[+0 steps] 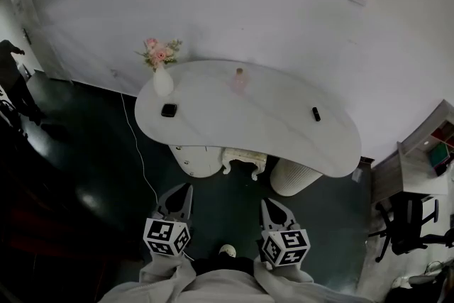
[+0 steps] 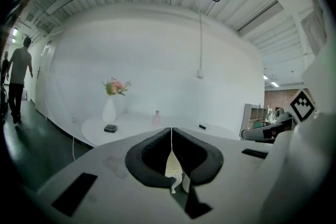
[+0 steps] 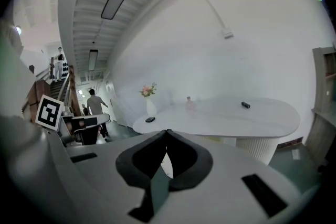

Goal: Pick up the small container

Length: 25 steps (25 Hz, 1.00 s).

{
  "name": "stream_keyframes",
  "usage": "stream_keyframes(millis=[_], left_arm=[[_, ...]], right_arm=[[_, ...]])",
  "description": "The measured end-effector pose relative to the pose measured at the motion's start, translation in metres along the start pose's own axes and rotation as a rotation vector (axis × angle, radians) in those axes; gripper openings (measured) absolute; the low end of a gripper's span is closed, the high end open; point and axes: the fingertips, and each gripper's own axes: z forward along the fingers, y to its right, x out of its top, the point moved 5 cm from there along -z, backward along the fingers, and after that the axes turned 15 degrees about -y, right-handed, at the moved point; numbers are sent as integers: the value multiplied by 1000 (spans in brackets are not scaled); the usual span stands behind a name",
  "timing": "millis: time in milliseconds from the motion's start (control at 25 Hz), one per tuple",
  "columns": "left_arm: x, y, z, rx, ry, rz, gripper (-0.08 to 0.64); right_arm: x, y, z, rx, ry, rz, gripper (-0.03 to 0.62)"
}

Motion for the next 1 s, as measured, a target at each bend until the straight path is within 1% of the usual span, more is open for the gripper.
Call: stream_keyframes(millis=[240,520,680,840,1000], left_arm=[[5,-3,14,-12,6,19,17],[0,-8,15,-27,-18,32,17],[-8,-14,28,-34,-36,28,17],[-1,-22,51,-51,-33,22,17],[21,-23,79,-76,-11,46,17]], right_arm=[[-1,2,6,-15,-6,2,51],[-11,-5,13,-18,-21,20,51],[-15,-2,23,-29,-31,35,51],[-5,10,34,-59,-18,37,50],[14,28,46,-90,-1,46,50]])
